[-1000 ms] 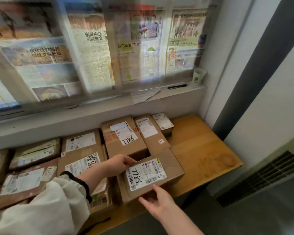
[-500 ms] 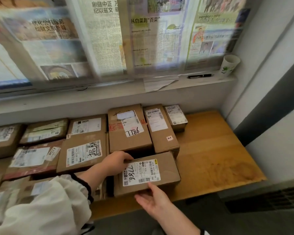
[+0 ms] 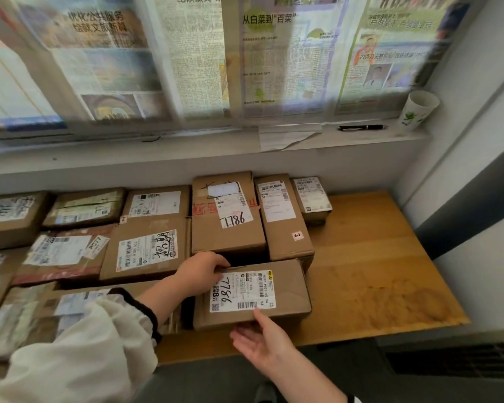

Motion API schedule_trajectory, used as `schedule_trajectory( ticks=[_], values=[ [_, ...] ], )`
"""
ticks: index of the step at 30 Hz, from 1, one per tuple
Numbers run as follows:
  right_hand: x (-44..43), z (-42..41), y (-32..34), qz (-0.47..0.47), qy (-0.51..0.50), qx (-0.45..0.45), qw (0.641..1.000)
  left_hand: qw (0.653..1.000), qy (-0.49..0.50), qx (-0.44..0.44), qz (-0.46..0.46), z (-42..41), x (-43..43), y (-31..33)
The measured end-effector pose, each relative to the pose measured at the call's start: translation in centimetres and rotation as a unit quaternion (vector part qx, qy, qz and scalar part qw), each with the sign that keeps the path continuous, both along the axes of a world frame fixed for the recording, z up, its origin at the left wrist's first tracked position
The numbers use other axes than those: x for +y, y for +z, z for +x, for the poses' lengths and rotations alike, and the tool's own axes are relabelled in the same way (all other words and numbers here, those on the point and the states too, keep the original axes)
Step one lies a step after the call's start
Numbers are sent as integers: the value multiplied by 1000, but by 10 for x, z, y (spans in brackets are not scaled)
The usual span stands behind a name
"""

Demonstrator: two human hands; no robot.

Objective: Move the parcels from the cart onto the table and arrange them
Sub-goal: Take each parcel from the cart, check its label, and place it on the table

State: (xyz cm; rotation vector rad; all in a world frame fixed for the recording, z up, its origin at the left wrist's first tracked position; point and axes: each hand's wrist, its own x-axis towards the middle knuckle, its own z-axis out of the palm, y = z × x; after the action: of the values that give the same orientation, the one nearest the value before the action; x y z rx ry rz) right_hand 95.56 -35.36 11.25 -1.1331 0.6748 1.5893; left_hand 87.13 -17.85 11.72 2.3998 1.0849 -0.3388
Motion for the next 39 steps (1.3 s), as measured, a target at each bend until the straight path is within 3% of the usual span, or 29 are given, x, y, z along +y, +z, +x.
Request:
schedule_trajectory(
  ticks=[10,16,18,20,21,23,25,26,27,29,31,36,39],
  values=[
    [-2,0,3,-5,54,-31,998,1000,9,-15,8,-6,-7,9],
    [6,-16,54,-12,181,-25,983,987,51,-149,11,-21,-11,70],
    [13,-26,83,19,265,-94,959,978,66,-196,17,-40,-7,96],
    [24,-42,113,69,383,-269,881,973,69,-210,62,-72,-1,117],
    [32,-51,124,105,427,-378,815,971,72,-204,98,-93,2,124],
    [49,-72,140,169,474,-587,634,963,88,-173,185,-141,5,137],
    [71,-103,150,177,507,-736,413,947,123,-150,258,-197,3,148],
    [83,-122,152,174,514,-773,329,936,142,-142,290,-229,0,152],
    [94,-143,153,174,517,-793,270,924,159,-133,320,-263,-3,155],
    [112,-190,154,188,516,-812,196,904,202,-104,362,-337,-15,156],
    [126,-246,152,208,518,-816,152,889,253,-64,377,-412,-32,155],
    [153,-392,135,281,528,-798,68,840,391,65,370,-573,-93,141],
    [162,-459,121,315,546,-774,52,809,488,100,313,-640,-127,128]
  ],
)
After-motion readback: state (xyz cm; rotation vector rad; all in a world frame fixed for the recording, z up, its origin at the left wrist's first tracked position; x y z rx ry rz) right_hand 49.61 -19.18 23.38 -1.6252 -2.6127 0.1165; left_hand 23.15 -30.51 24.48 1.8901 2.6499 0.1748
